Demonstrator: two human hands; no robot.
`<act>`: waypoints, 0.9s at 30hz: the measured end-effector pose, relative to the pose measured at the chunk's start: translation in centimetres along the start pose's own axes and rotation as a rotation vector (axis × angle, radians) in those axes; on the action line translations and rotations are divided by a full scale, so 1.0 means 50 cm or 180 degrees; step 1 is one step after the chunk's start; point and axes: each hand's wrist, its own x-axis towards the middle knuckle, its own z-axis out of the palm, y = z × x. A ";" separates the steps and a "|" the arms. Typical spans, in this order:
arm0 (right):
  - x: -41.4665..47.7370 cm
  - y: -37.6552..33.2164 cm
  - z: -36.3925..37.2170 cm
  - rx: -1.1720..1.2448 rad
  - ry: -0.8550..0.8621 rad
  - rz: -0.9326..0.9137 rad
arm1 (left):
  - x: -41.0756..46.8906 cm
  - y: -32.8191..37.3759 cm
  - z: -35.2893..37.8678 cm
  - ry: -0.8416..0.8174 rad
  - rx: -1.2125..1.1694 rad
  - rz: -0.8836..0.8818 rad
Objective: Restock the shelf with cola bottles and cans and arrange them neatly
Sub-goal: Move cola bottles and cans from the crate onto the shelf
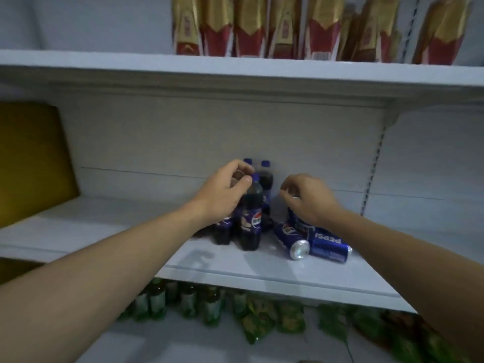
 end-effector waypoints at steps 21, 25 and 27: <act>-0.208 -1.201 0.375 0.0670 -0.1495 -0.4879 | -0.927 -0.030 -0.702 0.3701 0.1219 -0.1950; -0.243 -1.301 0.449 0.0741 -0.1758 -0.5040 | -1.018 -0.092 -0.724 0.4432 0.0867 -0.2108; -0.260 -1.325 0.519 0.0747 -0.2007 -0.4996 | -1.055 -0.146 -0.730 0.4706 0.0708 -0.2267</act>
